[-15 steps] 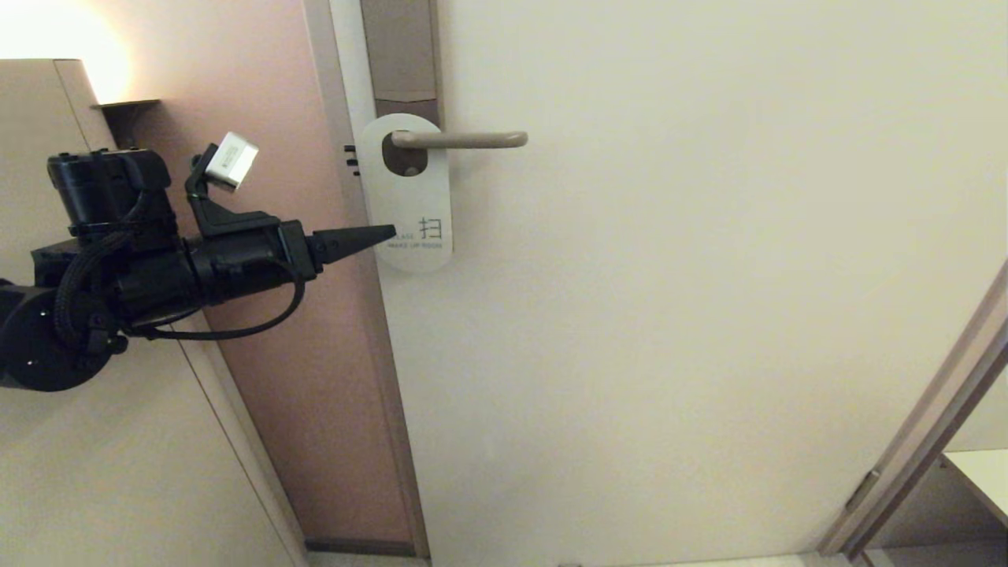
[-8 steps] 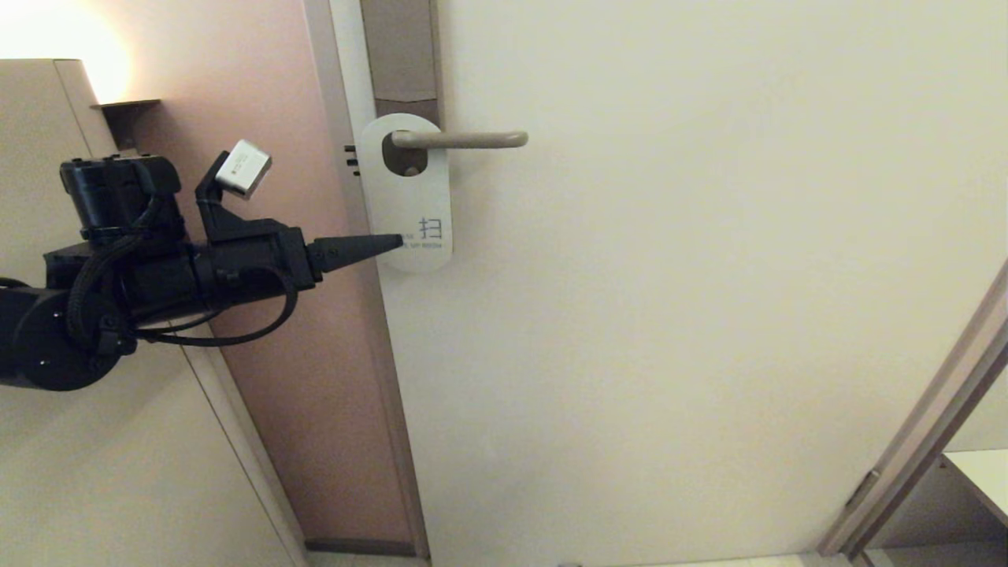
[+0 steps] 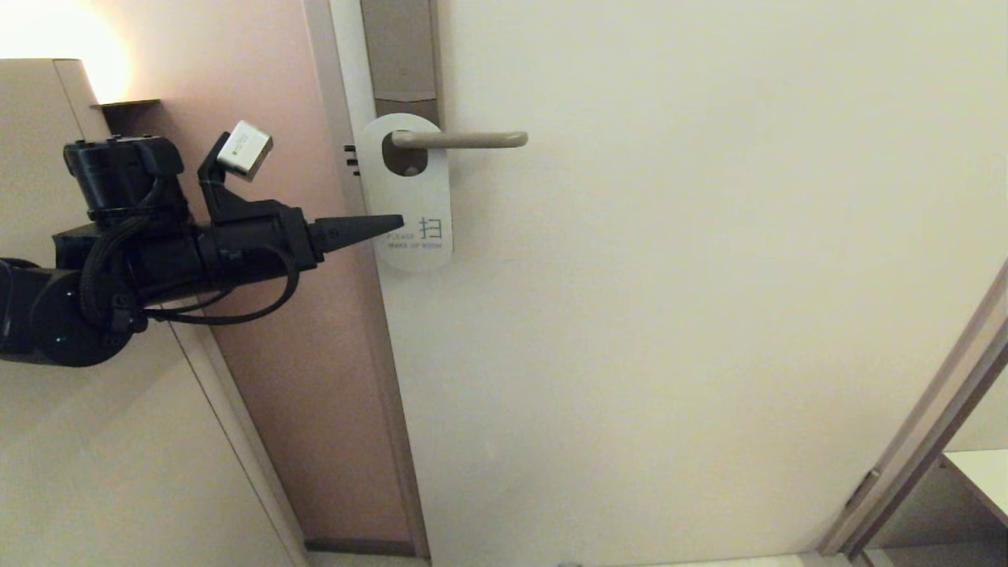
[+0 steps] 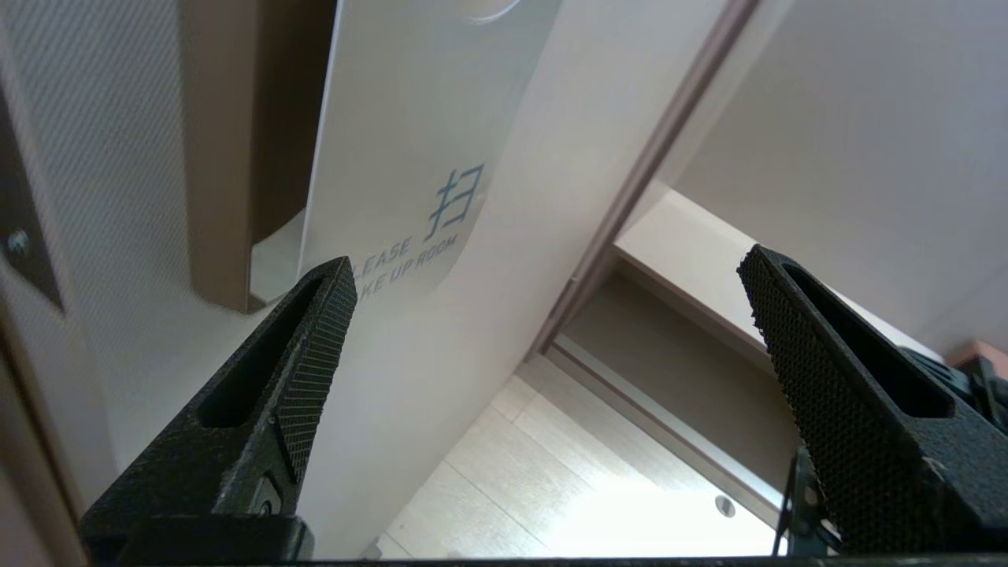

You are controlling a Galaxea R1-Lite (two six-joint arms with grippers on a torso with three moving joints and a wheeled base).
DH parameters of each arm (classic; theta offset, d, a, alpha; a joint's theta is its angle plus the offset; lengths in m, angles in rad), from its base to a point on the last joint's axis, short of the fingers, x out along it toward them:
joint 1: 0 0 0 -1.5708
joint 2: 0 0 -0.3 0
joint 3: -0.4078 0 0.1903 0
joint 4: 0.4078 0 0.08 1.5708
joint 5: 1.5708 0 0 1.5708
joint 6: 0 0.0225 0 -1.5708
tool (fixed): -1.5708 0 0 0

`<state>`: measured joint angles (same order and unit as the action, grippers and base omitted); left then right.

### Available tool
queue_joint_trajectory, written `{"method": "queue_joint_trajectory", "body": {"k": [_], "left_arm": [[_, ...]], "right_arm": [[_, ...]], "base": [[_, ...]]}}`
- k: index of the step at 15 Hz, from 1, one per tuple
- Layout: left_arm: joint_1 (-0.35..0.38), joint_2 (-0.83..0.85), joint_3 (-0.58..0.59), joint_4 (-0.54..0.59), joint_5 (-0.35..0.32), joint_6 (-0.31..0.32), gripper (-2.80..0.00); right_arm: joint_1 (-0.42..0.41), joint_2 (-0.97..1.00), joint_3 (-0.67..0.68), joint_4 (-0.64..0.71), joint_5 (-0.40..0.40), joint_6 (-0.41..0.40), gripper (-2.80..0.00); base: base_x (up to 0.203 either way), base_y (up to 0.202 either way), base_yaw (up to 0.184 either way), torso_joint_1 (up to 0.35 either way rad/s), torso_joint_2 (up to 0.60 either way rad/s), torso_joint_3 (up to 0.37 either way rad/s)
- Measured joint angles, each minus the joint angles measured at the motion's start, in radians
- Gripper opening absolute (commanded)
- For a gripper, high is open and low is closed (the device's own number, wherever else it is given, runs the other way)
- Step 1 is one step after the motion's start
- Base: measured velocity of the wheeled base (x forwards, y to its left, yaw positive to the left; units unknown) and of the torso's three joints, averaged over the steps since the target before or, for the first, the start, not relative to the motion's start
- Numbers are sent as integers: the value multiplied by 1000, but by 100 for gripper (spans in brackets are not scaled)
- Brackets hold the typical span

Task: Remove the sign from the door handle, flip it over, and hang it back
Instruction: Take down the sign

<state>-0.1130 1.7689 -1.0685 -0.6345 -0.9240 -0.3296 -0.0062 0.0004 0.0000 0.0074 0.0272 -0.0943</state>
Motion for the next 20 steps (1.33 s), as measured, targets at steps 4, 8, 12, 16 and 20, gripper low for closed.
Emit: {"method": "queue_joint_trajectory", "body": {"k": [4,8,12,16,20], "left_arm": [[10,19,-29,-1,-50,1,0],[12,45,-36,-14,-76,3,0],[12,126,-44,-165,-87,0,0],[9,184,-48,-237,-131,-13,0],[5,173,-44,-237,-149,-47,0]], "right_arm": [[0,0,0,0,0,-1,-280],[0,0,0,0,0,-1,-280],[0,0,0,0,0,-1,-280],[0,0,0,1,0,0,-280],[0,0,0,0,0,-1,-280]], "base": [[0,0,0,0,0,0],[0,0,0,0,0,0],[0,0,0,0,0,0],[0,0,0,0,0,0],[0,0,0,0,0,0]]}}
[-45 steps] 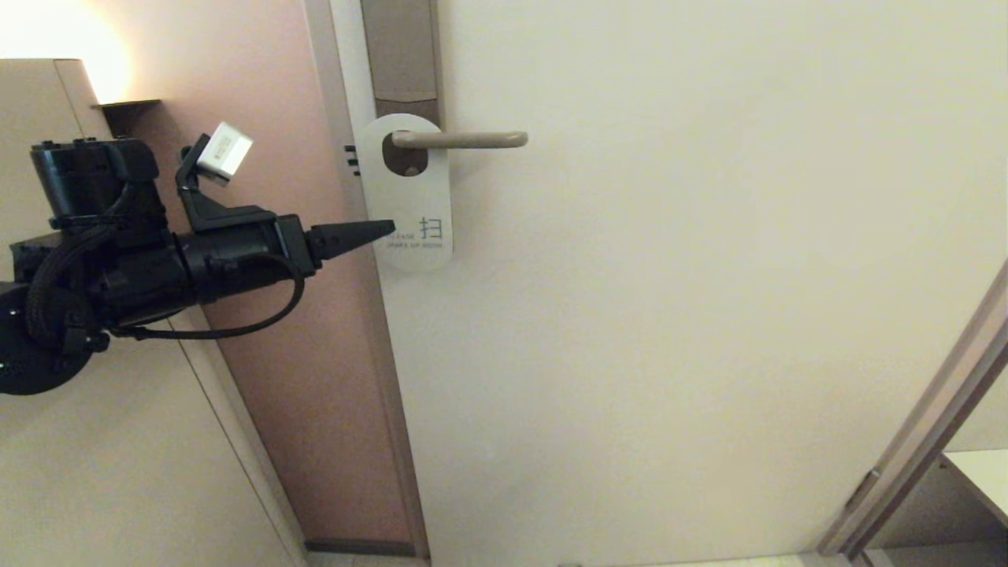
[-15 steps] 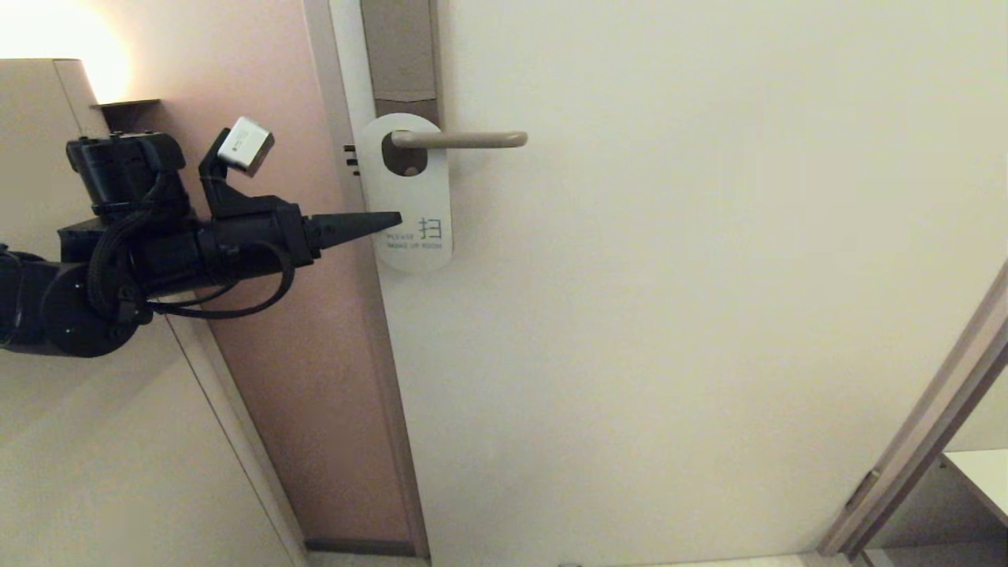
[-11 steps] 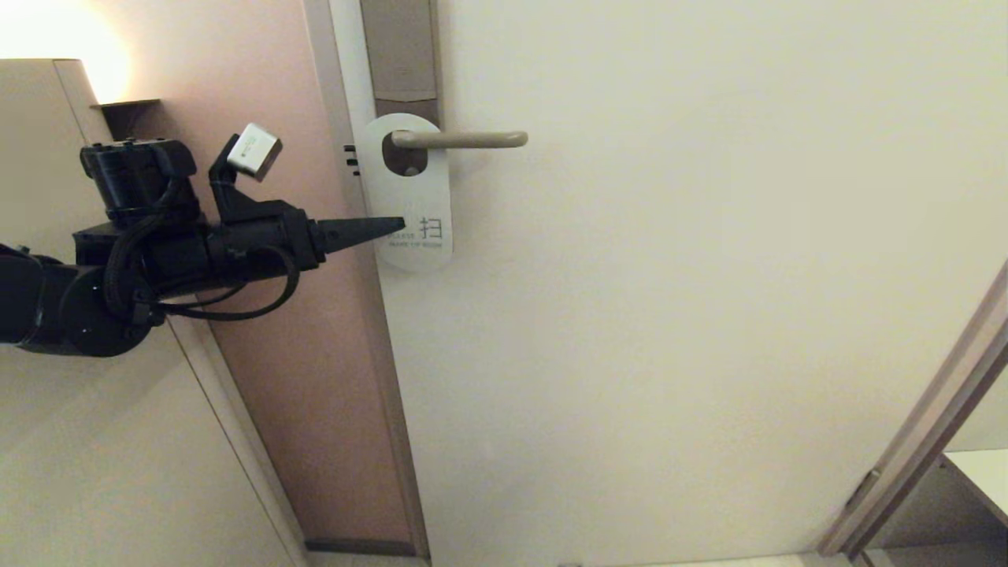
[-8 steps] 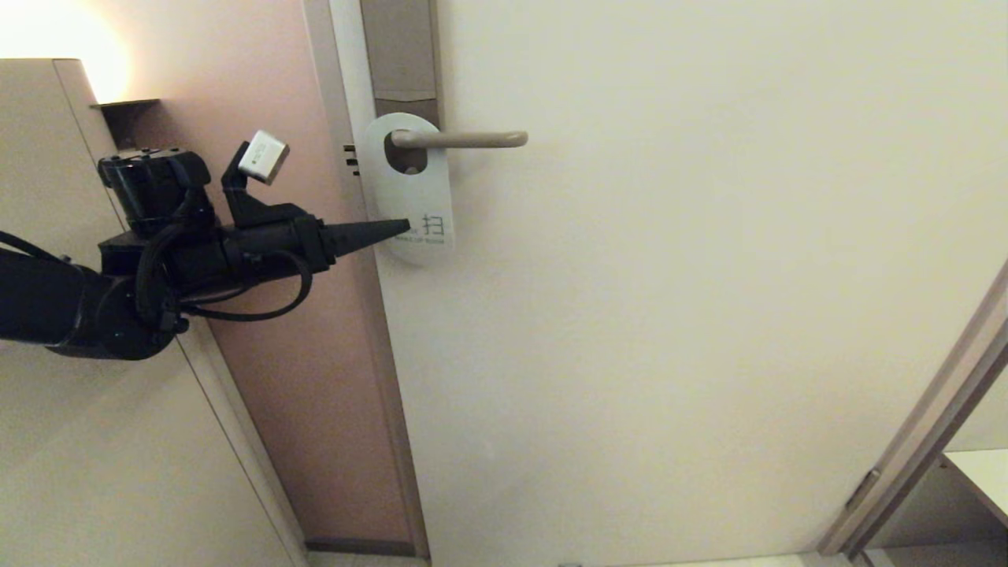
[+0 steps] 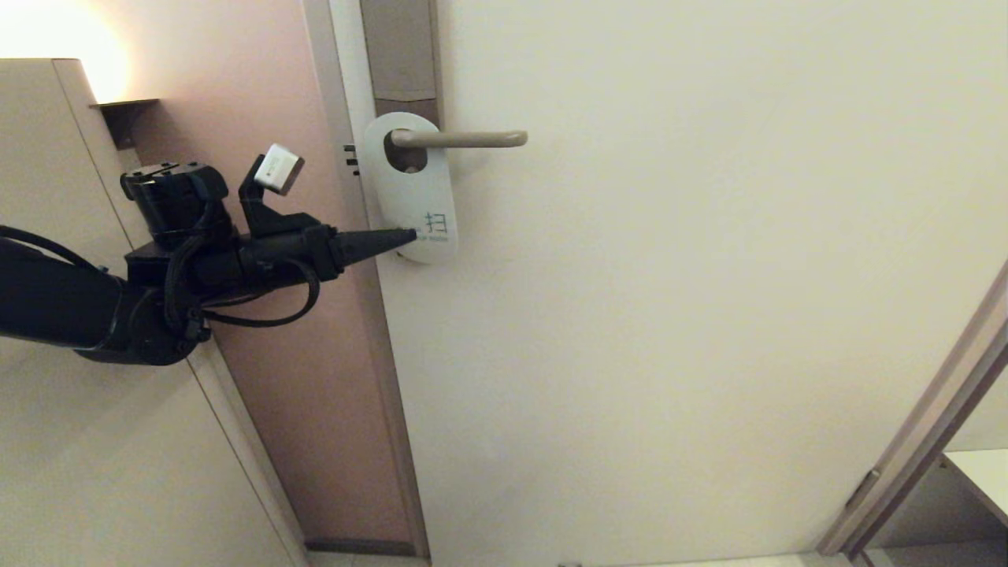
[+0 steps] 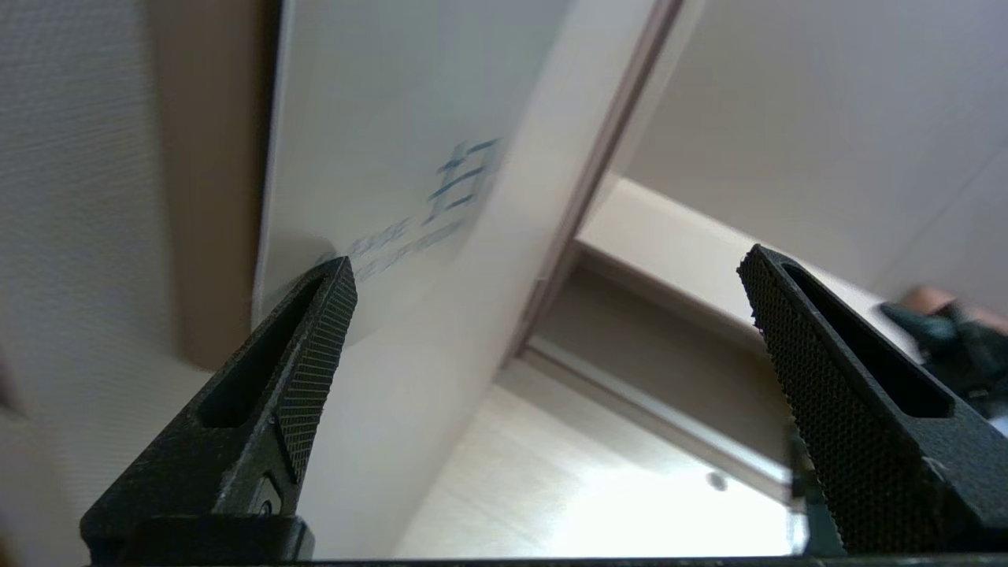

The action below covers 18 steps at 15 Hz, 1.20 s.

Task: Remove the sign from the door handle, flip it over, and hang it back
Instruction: Take down the sign

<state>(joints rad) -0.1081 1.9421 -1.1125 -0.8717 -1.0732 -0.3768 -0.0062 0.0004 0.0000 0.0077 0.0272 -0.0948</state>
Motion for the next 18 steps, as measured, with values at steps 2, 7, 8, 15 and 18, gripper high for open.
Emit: {"method": "queue_joint_trajectory", "body": {"k": [2,7,8,15,18], "left_arm": [[2,-22,12,0,-1,-27,0],[24,-110,76,4,-3,-34,0],[34,-130,95,5,-2,-34,0],[137,-209,159,3,5,-24,0],[143,-195,152,1,5,-23,0]], "right_arm": [[0,0,0,0,0,0,-280],[0,0,0,0,0,0,-280],[0,0,0,0,0,0,-280],[0,0,0,0,0,-1,-280],[0,0,0,0,0,-1,-280]], "base": [[0,0,0,0,0,0],[0,0,0,0,0,0],[0,0,0,0,0,0],[0,0,0,0,0,0],[0,0,0,0,0,0]]}}
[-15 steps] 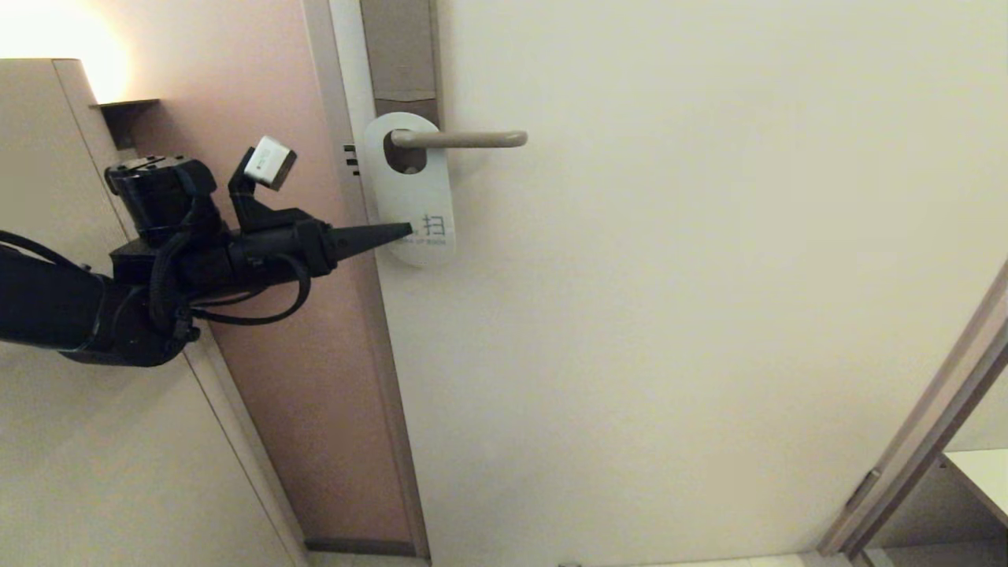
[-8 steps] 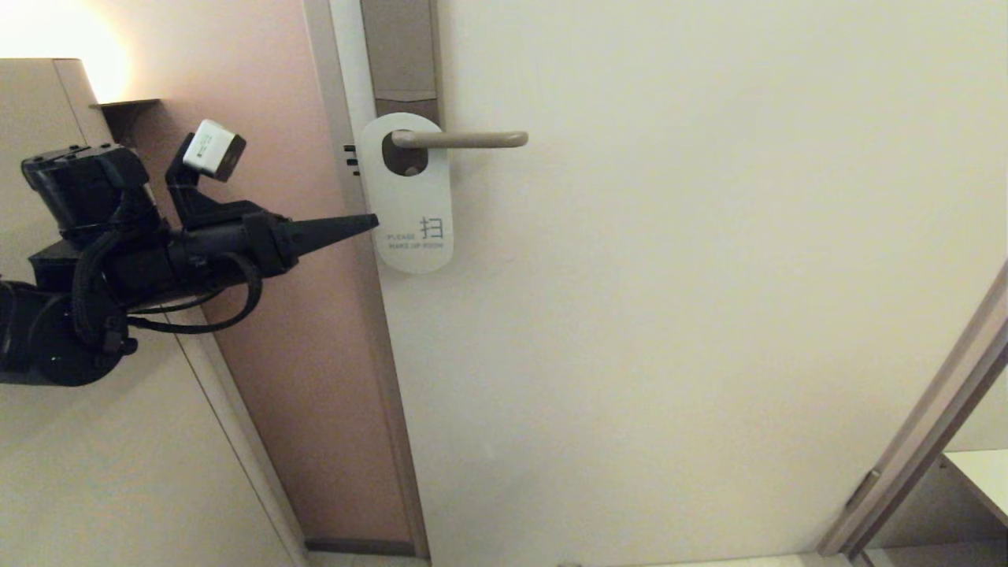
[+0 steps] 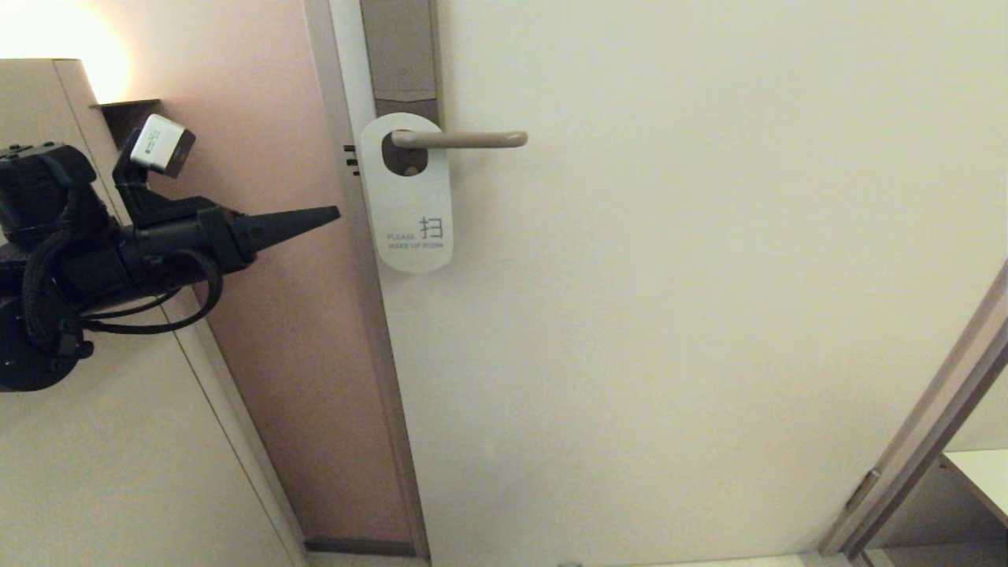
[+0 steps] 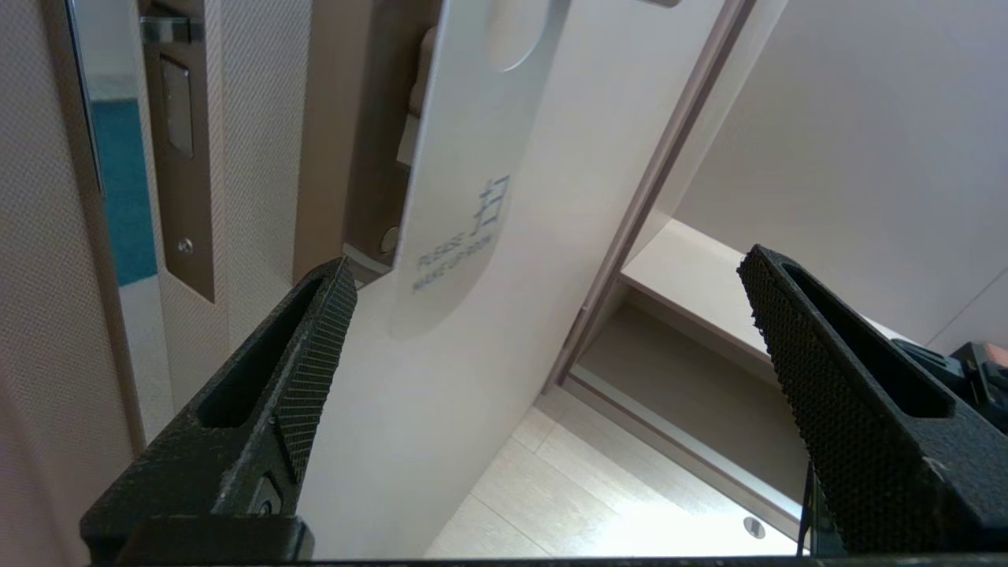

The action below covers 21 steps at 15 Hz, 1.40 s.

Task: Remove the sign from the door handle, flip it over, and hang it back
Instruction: Take down the sign

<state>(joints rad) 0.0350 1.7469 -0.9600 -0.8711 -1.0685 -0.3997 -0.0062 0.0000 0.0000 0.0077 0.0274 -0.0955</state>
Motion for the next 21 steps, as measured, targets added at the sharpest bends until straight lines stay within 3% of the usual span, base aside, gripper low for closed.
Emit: {"method": "queue_joint_trajectory", "body": {"k": [8,21], "left_arm": [[-71,108,-132,0,2,-8,0],[-139,132,-142,1,-6,-11,0]], "right_arm": [[0,0,0,0,-1,0,-280],[0,0,0,0,-1,0,-280]], "base": [[0,0,0,0,0,0],[0,0,0,0,0,0]]}}
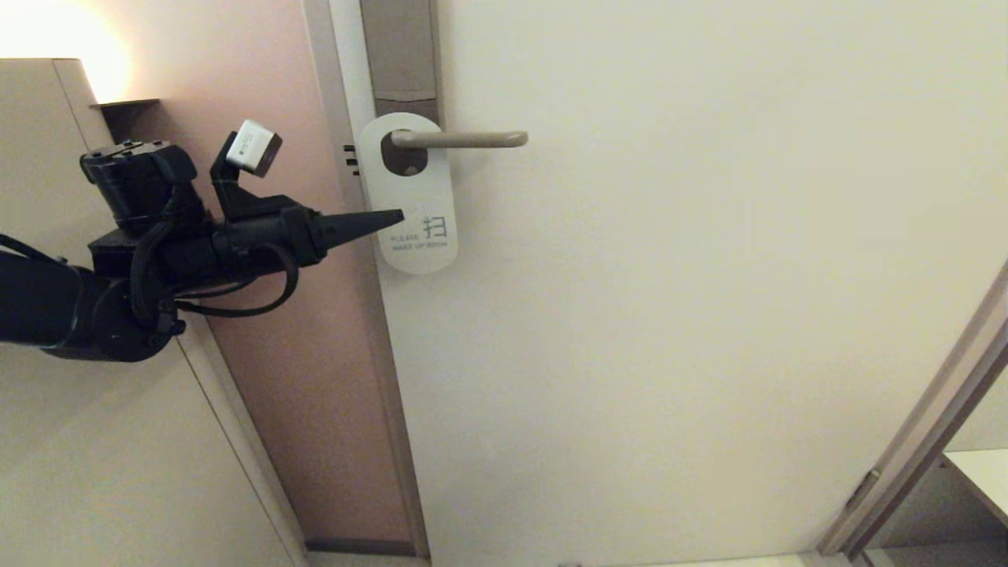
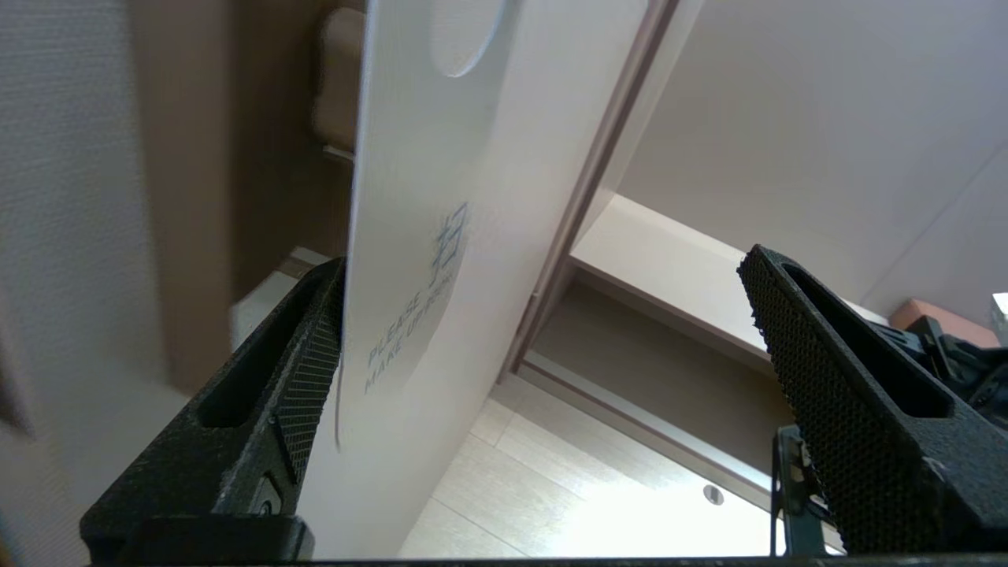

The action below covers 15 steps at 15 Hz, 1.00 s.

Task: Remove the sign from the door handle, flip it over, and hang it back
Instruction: Take down the sign

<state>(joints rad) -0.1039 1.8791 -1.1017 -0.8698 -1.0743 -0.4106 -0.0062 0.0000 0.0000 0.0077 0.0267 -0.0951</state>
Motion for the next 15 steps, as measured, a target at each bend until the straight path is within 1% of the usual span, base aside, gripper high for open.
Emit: {"method": "queue_joint_trajectory", "body": {"k": [3,6,7,11,15], "left_arm": [[-13,2,-11,-1,-12,1,0],[-16,13,-33,-1,-65,1,0],[-19,19,-42,-1,-73,1,0],[-34,40,-63,-1,-68,5,0],[-35,66,-66,-18,-60,27,0]], "right_arm": [[0,0,0,0,1,0,-280],[0,0,0,0,0,0,-280],[0,0,0,0,0,0,-280],[0,0,0,0,1,0,-280],[0,0,0,0,1,0,-280]], "base": [[0,0,0,0,0,0],[0,0,0,0,0,0],[0,0,0,0,0,0],[0,0,0,0,0,0],[0,0,0,0,0,0]]}}
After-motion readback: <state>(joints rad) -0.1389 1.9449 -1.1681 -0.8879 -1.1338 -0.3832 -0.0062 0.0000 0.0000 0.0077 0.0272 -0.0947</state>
